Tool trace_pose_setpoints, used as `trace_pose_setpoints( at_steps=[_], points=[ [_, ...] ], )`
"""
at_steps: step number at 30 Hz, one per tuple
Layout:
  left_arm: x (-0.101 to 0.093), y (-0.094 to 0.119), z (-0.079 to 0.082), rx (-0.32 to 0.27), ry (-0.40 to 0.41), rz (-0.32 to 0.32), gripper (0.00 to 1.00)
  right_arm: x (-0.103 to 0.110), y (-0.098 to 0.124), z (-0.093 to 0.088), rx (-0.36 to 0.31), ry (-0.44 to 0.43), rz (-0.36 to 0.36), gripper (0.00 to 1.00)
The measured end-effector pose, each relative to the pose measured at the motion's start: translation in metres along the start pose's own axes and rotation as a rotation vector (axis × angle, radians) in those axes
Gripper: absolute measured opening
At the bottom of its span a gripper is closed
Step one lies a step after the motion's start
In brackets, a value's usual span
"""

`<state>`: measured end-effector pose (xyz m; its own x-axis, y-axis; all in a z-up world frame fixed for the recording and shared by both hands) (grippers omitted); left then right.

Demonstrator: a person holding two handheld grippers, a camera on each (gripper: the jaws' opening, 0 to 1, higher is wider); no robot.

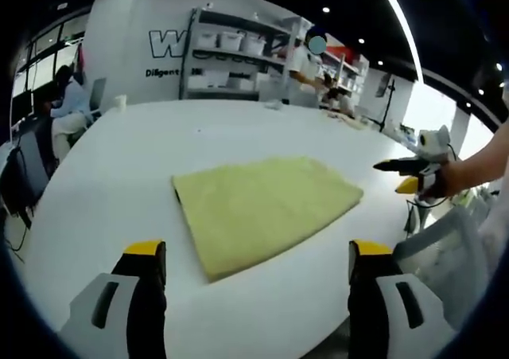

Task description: Fold the garment on the visible template until the final outline fits inside the template.

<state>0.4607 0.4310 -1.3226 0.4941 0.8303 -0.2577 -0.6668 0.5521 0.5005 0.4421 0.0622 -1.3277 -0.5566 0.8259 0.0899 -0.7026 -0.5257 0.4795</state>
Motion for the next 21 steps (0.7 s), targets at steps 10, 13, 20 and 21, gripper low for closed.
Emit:
trace_pose_setpoints(
  at_steps=[10,13,20,21],
  points=[
    [-0.0002,-0.0024,-0.0004,0.013,-0.008,-0.002,0.96,0.0001,-0.0034,0.001,-0.01,-0.004,0.003,0.99],
    [-0.0015,-0.0026,0.001,0.014,-0.016,-0.005,0.96,0.0011,-0.0036,0.0011,-0.011,-0.001,0.005,0.99],
    [-0.0026,-0.0024,0.0025,0.018,-0.026,-0.01,0.95,0.0016,-0.0007,0.0003,-0.011,-0.001,0.004,0.99],
    [-0.0025,-0.0025,0.0026,0.018,-0.028,-0.011,0.95,0.0019,-0.0001,0.0004,-0.012,0.0,0.003,0.99]
  ],
)
Point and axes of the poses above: the point that each gripper's makers call its tool centre point, and the gripper's own axes: y roughly backward along the fingers, x roughly to its left, z roughly out of its top, the point moved 7 cm from there along y, roughly backward along the fingers, and after that the axes turned 5 degrees about y, right-handed, at the moved point
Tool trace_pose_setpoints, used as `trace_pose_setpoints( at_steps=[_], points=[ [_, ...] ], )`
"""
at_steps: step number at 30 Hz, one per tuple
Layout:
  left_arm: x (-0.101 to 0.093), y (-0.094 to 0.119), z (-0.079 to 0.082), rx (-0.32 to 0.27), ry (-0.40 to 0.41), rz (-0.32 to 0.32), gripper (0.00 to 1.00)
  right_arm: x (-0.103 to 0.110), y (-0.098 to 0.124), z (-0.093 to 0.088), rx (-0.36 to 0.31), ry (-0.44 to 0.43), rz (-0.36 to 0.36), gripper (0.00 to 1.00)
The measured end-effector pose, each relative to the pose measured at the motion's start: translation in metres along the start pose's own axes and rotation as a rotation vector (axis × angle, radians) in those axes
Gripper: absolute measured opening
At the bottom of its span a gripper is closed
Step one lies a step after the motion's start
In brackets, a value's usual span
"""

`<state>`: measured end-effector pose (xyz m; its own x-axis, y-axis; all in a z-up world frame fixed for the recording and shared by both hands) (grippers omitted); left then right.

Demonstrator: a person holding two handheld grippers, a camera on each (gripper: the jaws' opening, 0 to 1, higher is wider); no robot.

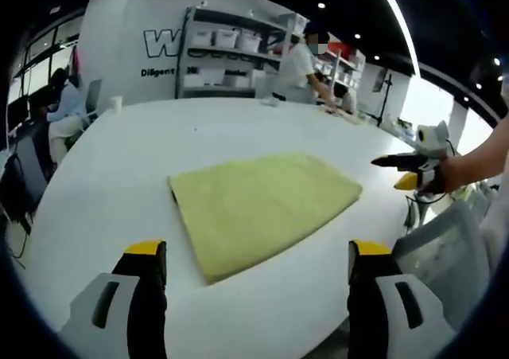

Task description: Fold the garment on the visible template until the final outline fits inside the template.

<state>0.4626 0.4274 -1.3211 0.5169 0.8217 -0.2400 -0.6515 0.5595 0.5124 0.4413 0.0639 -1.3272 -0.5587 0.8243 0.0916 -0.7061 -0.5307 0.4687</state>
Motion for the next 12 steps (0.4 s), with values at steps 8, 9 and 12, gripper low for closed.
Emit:
trace_pose_setpoints(
  at_steps=[8,9,12],
  points=[
    [-0.0035,0.0021,0.0001,0.002,-0.008,-0.003,0.95,0.0017,0.0036,0.0001,0.0,0.008,0.002,0.99],
    [-0.0037,0.0025,0.0002,0.001,-0.008,-0.003,0.95,0.0019,0.004,0.0002,0.001,0.009,0.003,0.99],
    [-0.0043,0.0039,0.0007,-0.001,-0.009,0.0,0.95,0.0029,0.0053,0.0009,-0.002,0.011,0.006,0.99]
  ],
)
Point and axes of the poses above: the point that each gripper's makers call its tool centre point, and the gripper's own axes: y roughly backward along the fingers, x roughly to its left, z roughly out of its top, the point moved 7 cm from there along y, roughly backward along the fingers, and after that the axes turned 5 degrees about y, right-handed, at the moved point
